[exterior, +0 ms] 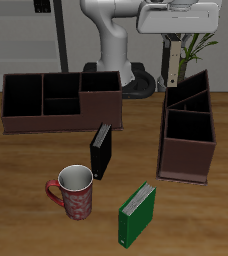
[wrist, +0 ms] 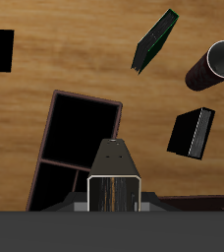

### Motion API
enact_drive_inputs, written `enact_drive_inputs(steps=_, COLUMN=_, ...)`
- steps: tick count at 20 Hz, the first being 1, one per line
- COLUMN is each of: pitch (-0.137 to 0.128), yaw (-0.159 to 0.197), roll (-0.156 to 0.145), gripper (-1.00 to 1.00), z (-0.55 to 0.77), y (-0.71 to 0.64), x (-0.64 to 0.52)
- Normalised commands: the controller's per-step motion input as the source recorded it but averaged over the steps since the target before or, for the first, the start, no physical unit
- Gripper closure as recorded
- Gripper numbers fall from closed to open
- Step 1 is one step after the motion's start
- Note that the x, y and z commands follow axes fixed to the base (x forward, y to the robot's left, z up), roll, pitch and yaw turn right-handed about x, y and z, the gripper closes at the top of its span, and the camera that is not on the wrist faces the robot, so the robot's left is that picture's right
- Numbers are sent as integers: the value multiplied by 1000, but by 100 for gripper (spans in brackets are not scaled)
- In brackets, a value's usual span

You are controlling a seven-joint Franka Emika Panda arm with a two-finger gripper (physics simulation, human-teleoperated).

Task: Place the yellow book into the left desk caddy's right compartment

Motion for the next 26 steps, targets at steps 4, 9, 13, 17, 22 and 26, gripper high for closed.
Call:
enact_drive_inputs(steps=4, pitch=-1, yaw=24, roll=32, gripper=100, z=42, y=389, x=57)
enact_drive_inputs(steps=9, pitch=-16, yaw=-5, roll=17, gripper=100, z=180, y=229, x=68)
enact_drive_inputs(steps=13, pitch=2, yaw=-12, roll=-22, gripper=100, z=26, y=164, x=172)
enact_drive_inputs(steps=17, pitch=21, yaw=-24, roll=0, gripper=100, z=-44, y=138, x=144)
enact_drive_inputs(steps=22, pitch=4, yaw=11, roll=9, gripper=100, z=-95, y=148, x=85)
enact_drive_inputs(steps=26, pitch=32, yaw=-14, roll=-4, gripper=100, z=-154, y=89, x=197)
